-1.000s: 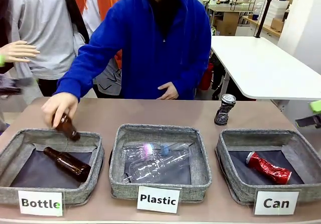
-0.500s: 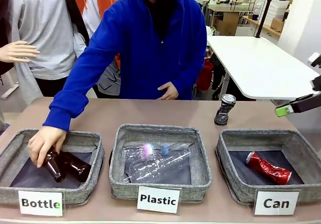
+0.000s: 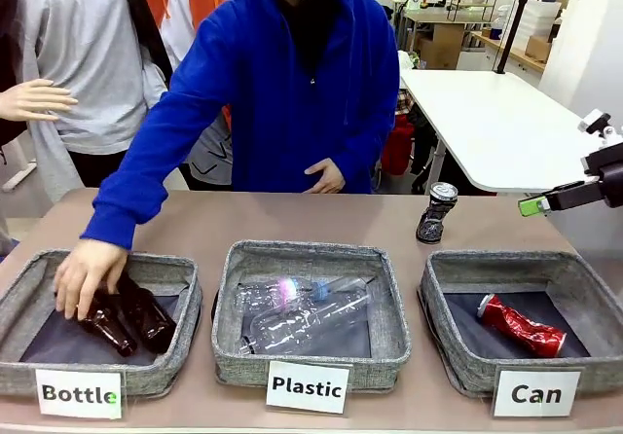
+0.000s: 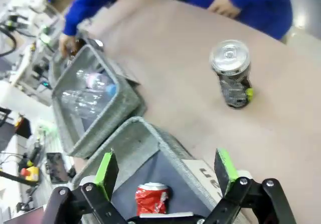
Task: Sort the can waste into the basket.
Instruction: Pick up the can waste from the table and place it in the right Fabric basket.
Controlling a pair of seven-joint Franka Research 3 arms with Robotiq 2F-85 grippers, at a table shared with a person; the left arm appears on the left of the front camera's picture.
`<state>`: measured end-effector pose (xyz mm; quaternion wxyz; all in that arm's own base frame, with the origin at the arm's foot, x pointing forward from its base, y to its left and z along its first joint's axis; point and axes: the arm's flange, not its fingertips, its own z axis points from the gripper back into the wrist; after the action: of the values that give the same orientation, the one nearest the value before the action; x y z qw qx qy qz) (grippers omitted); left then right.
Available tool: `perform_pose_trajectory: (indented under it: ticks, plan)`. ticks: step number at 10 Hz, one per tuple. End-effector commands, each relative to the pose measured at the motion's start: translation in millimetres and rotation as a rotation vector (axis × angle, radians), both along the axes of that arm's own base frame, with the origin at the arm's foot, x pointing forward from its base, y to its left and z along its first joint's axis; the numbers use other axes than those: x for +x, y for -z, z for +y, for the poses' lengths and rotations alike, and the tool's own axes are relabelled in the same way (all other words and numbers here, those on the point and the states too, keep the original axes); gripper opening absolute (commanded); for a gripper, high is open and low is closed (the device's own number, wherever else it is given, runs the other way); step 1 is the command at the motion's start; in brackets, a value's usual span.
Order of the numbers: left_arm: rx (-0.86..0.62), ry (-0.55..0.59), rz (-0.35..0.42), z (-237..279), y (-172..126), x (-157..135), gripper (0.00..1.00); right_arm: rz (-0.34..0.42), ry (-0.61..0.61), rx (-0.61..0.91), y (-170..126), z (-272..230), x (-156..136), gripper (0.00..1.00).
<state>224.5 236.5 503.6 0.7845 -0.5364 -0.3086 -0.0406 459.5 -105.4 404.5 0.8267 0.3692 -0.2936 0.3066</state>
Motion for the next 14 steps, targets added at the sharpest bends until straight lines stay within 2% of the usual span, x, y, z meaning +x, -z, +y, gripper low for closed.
perform_pose_trajectory:
  ticks: [1, 2, 3, 4, 5, 6, 9, 11, 13, 14]
  plan:
    - [-0.037, 0.049, -0.105, -15, -5, 9, 1.00, 0.023, -0.022, 0.034, 6, 4, 1, 1.00]
    - [-0.057, 0.075, -0.113, -27, 1, 15, 1.00, -0.023, -0.012, -0.019, 14, 2, 10, 1.00]
    - [-0.045, 0.104, -0.097, -40, 4, 19, 1.00, -0.129, -0.021, -0.046, 26, 1, 31, 1.00]
    - [-0.038, 0.126, -0.082, -49, 0, 32, 1.00, -0.181, -0.027, -0.062, 39, 4, 45, 1.00]
    - [-0.017, 0.155, -0.090, -68, 5, 47, 1.00, -0.215, 0.004, -0.082, 50, 4, 62, 1.00]
    - [-0.039, 0.174, -0.111, -91, 11, 52, 1.00, -0.246, -0.032, -0.064, 61, 8, 71, 1.00]
    - [-0.039, 0.346, -0.089, -191, 27, 96, 1.00, -0.369, -0.089, -0.068, 87, 22, 95, 1.00]
    - [-0.059, 0.447, -0.102, -249, 49, 116, 1.00, -0.364, -0.147, -0.087, 103, 35, 102, 1.00]
    - [-0.046, 0.415, -0.083, -278, 69, 140, 1.00, -0.426, -0.122, -0.104, 112, 49, 107, 1.00]
    - [-0.058, 0.336, -0.061, -283, 79, 152, 1.00, -0.447, -0.135, -0.091, 117, 55, 110, 1.00]
